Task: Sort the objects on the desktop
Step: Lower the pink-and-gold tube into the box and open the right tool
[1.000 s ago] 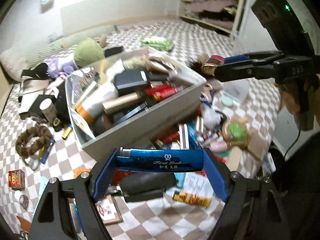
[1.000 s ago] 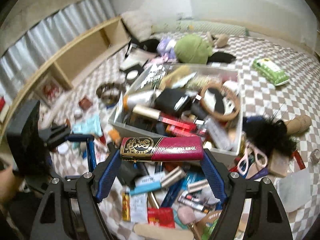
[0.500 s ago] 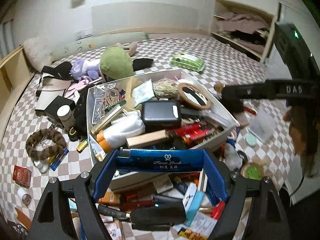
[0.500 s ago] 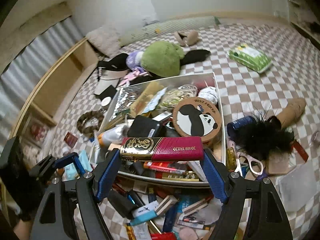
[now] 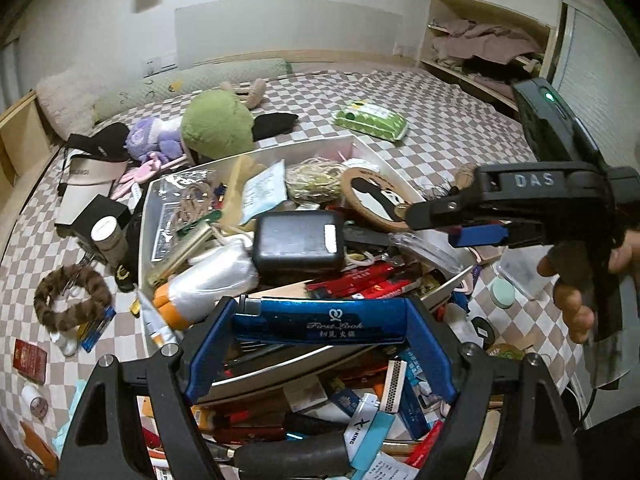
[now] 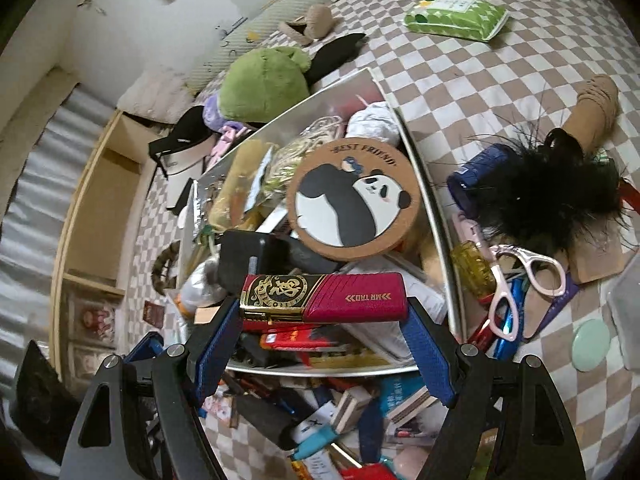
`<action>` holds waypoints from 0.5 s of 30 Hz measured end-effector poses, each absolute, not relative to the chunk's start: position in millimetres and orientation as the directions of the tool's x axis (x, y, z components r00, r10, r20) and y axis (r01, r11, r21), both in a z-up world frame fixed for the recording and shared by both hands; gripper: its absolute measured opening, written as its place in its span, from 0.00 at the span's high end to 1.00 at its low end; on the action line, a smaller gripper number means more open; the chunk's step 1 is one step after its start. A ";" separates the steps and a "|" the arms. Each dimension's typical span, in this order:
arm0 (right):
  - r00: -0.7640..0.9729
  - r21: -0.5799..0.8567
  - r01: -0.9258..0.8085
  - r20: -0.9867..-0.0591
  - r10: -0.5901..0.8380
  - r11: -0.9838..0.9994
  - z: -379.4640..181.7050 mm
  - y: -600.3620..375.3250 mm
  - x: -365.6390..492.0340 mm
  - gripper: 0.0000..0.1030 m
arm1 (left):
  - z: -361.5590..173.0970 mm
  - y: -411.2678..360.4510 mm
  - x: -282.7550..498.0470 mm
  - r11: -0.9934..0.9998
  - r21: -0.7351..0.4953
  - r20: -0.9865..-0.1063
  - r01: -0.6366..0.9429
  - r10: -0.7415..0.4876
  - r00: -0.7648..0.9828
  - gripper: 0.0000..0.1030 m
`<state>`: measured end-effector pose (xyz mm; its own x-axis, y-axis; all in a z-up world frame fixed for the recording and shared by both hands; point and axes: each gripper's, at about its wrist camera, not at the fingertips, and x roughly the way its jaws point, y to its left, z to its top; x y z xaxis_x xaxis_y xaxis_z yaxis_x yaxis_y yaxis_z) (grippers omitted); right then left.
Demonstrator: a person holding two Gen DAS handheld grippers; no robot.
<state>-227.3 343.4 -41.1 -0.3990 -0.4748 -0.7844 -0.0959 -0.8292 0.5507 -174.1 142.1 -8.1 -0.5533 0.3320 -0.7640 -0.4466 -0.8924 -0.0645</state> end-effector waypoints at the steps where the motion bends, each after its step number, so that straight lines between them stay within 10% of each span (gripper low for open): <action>1: -0.394 0.553 -0.102 -0.786 -0.477 -0.827 -42.8 343.9 -227.9 0.22 | -8.9 143.8 -173.9 -0.891 -0.063 -0.766 -0.450 0.332 -0.551 0.19; 15: -0.438 0.592 -0.116 -0.751 -0.494 -0.798 -31.5 357.2 -218.1 0.08 | -16.9 161.5 -174.9 -0.886 -0.035 -0.777 -0.463 0.316 -0.545 0.19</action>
<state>-218.1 357.2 -31.5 -0.4378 -0.4936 -0.7514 -0.1160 -0.7978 0.5917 -174.9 161.5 -16.9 -0.5449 0.3156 -0.7768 -0.4629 -0.8857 -0.0351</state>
